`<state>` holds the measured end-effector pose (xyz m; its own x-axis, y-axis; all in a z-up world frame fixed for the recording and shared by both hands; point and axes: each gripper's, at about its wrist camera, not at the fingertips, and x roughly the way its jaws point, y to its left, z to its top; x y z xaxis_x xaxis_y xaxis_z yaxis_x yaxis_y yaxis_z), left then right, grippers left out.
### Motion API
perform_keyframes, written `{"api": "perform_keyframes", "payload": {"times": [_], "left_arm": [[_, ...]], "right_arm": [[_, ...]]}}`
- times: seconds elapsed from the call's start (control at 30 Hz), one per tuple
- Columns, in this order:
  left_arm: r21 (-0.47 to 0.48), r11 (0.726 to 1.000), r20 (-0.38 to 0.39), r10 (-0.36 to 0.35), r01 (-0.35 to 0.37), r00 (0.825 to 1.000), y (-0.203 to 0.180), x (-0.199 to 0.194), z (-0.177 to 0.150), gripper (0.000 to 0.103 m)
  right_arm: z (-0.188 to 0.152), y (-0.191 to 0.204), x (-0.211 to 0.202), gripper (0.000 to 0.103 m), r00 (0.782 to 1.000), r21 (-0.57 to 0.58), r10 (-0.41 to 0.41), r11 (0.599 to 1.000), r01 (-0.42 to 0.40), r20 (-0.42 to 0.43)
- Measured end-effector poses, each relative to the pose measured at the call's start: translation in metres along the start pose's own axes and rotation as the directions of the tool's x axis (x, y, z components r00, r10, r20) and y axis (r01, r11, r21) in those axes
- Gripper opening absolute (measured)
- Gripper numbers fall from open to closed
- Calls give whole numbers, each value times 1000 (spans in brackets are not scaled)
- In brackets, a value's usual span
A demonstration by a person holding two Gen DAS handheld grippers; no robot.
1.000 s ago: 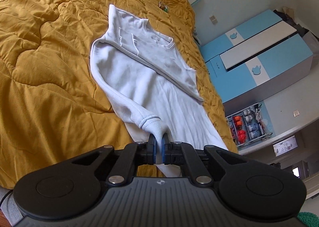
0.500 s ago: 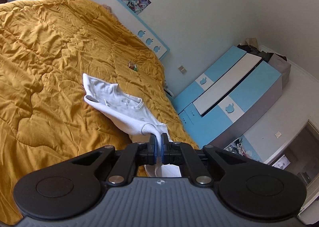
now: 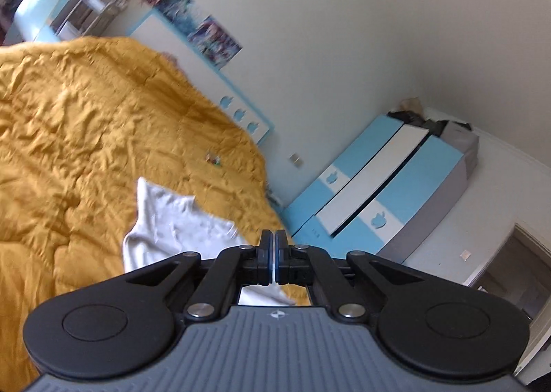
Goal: Fold small clothes
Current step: 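Lift the hem with both tools and fold it toward the collar, then open the left tool at the hem while the right tool keeps holding cloth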
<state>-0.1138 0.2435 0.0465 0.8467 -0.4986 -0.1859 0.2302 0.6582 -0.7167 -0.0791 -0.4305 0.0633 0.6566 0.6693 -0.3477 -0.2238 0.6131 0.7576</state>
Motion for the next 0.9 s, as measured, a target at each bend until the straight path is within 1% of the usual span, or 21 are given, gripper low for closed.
{"api": "perform_keyframes", "payload": {"times": [0.03, 0.07, 0.1, 0.17, 0.2, 0.27, 0.33, 0.4, 0.43, 0.5, 0.53, 0.57, 0.6, 0.63, 0.67, 0.7, 0.73, 0.77, 0.8, 0.83, 0.9], "left_arm": [[-22, 999, -62, 33, -35, 998, 9, 9, -4, 0], [-37, 997, -124, 61, -66, 990, 18, 20, -9, 1], [-49, 995, -163, 80, -89, 983, 25, 27, -15, 3], [-95, 987, -269, 99, -129, 958, 46, 45, -31, 26], [-118, 982, -324, 102, -148, 940, 57, 52, -38, 32], [-156, 970, -422, 104, -185, 901, 76, 63, -53, 66], [-166, 963, -475, 111, -212, 873, 90, 66, -69, 78], [-142, 950, -520, 168, -279, 837, 98, 72, -78, 78], [-121, 939, -547, 206, -321, 811, 102, 74, -82, 78], [-93, 929, -588, 239, -358, 773, 106, 77, -91, 79], [-88, 927, -605, 240, -364, 759, 108, 79, -94, 80], [-85, 927, -617, 239, -365, 750, 109, 81, -99, 80], [-85, 928, -620, 236, -362, 749, 110, 83, -101, 80], [-84, 935, -622, 221, -344, 751, 111, 85, -105, 79], [-89, 942, -626, 199, -323, 754, 111, 87, -108, 71], [-99, 945, -634, 182, -312, 752, 113, 90, -110, 64], [-113, 941, -639, 178, -320, 749, 116, 93, -112, 43], [-131, 934, -644, 176, -334, 745, 119, 94, -114, 18], [-146, 927, -647, 175, -345, 742, 120, 94, -115, 6], [-159, 928, -640, 164, -338, 750, 120, 92, -115, 3], [-139, 946, -622, 148, -294, 769, 112, 83, -110, 3]], "right_arm": [[-2, -5, 2, 2, 1000, 16, -1, 1000, 2, -8], [-4, -6, 3, 2, 1000, 23, -1, 1000, 1, -10], [-5, -9, 3, 2, 1000, 27, 0, 1000, 1, -11], [-6, -10, 1, 2, 1000, 24, -3, 1000, 4, -9], [-6, -11, 0, 2, 1000, 23, -8, 1000, 8, -7], [-5, -13, -1, 2, 1000, 29, -21, 999, 21, -2], [-6, -14, -2, 2, 1000, 35, -26, 999, 26, 0], [-7, -15, -1, 2, 1000, 37, -28, 999, 29, -1], [-8, -16, 0, 2, 1000, 36, -29, 999, 30, -4], [-9, -18, 1, 2, 999, 42, -34, 999, 34, -7], [-9, -19, 1, 2, 999, 45, -34, 998, 35, -8], [-10, -20, 2, 2, 999, 48, -36, 998, 36, -9], [-10, -21, 2, 2, 999, 52, -38, 998, 39, -10], [-10, -22, 2, 2, 999, 55, -40, 998, 40, -10], [-11, -23, 2, 2, 999, 60, -40, 997, 40, -8], [-12, -24, 2, 2, 999, 68, -39, 997, 39, -5], [-12, -26, 2, 2, 999, 78, -35, 996, 35, -1], [-13, -27, 1, 2, 999, 83, -33, 996, 33, 0], [-13, -27, 1, 2, 999, 85, -35, 996, 35, 0], [-14, -28, 0, 2, 999, 84, -40, 996, 40, 0], [-14, -27, -2, 2, 999, 84, -39, 996, 38, 2]]}}
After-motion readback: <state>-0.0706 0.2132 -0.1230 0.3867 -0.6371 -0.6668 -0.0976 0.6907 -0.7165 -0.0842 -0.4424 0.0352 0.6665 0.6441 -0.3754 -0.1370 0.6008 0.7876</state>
